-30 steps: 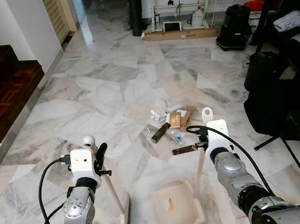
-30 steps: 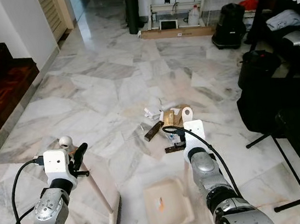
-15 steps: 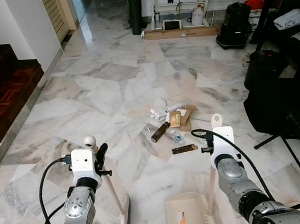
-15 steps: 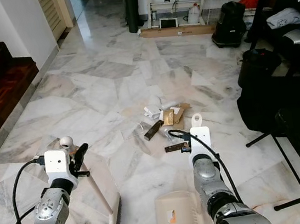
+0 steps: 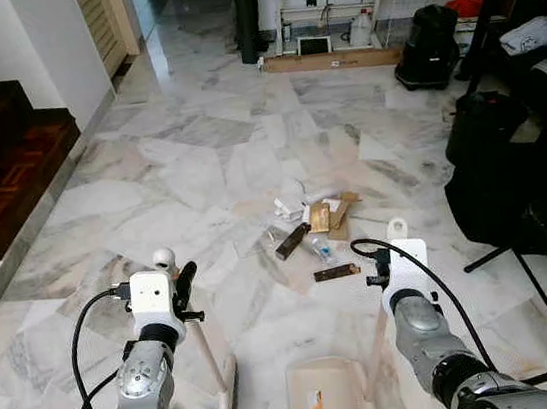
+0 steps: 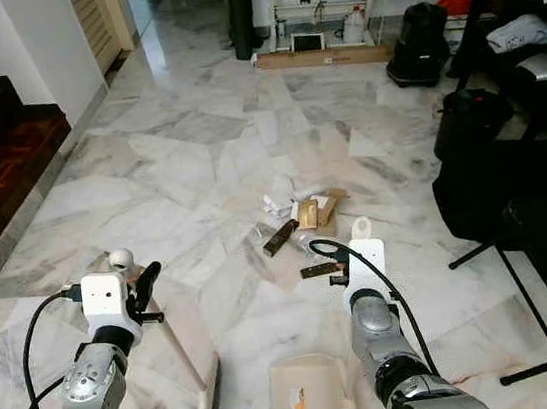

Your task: Sweep floor

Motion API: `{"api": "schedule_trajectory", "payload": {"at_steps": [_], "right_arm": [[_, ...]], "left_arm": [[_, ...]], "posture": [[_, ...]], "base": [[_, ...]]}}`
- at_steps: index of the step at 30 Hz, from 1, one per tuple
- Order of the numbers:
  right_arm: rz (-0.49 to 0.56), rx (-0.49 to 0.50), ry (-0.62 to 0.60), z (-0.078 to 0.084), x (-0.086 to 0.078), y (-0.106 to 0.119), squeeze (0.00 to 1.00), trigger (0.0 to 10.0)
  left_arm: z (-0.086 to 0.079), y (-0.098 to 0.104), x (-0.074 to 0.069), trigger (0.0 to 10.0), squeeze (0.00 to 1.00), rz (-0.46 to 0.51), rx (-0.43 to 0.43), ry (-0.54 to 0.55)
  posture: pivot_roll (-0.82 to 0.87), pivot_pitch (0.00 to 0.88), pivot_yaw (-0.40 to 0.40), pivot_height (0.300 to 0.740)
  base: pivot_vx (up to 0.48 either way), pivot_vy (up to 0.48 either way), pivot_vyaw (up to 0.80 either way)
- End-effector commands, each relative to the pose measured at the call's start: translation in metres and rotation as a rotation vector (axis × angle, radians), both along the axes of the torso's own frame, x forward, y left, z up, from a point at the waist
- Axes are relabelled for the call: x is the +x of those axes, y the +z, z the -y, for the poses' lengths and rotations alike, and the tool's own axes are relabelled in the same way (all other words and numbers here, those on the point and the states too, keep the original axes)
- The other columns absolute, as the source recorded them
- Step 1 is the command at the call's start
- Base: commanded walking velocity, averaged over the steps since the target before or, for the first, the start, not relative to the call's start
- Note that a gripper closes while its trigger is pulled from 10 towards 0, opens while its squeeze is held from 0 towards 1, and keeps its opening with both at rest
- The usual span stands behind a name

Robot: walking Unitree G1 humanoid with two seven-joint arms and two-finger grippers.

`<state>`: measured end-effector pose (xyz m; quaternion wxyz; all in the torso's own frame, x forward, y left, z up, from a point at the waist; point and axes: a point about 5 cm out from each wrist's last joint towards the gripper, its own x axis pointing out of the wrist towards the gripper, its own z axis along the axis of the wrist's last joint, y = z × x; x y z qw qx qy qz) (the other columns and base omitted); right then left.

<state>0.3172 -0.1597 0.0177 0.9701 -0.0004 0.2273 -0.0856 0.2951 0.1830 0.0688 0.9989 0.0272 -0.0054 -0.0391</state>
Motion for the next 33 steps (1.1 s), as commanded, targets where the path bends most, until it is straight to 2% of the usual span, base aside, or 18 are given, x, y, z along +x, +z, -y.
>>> {"api": "schedule_trajectory", "payload": {"at_steps": [1, 6, 14, 26, 33], "right_arm": [[-0.121, 0.044, -0.019, -0.0007, -0.0148, -0.0191, 0.0, 10.0], [-0.214, 0.028, 0.052, -0.0035, -0.0199, -0.0267, 0.0, 10.0], [-0.287, 0.036, 0.113, -0.0053, -0.017, -0.0254, 0.0, 10.0], [-0.35, 0.015, 0.162, -0.0038, -0.0167, -0.0252, 0.0, 10.0], [-0.345, 0.018, 0.157, -0.0013, -0.0142, -0.0223, 0.0, 10.0]], "left_arm": [[0.0034, 0.0088, 0.0023, 10.0, 0.0, 0.039, 0.01, -0.019], [0.0038, 0.0084, 0.0022, 10.0, 0.0, 0.032, 0.007, -0.023], [0.0047, 0.0089, 0.0024, 10.0, 0.0, 0.032, 0.005, -0.026], [0.0046, 0.0089, 0.0022, 10.0, 0.0, 0.031, 0.006, -0.029], [0.0049, 0.0092, 0.0022, 10.0, 0.0, 0.033, 0.004, -0.03]], "posture": [[0.07, 0.024, -0.032, 0.74], [0.07, 0.024, -0.032, 0.74], [0.06, 0.024, -0.033, 0.74], [0.05, 0.017, -0.035, 0.74], [0.05, 0.016, -0.035, 0.74]], "base": [[0.0, 0.0, 0.0], [0.0, 0.0, 0.0], [0.0, 0.0, 0.0], [0.0, 0.0, 0.0], [0.0, 0.0, 0.0]]}}
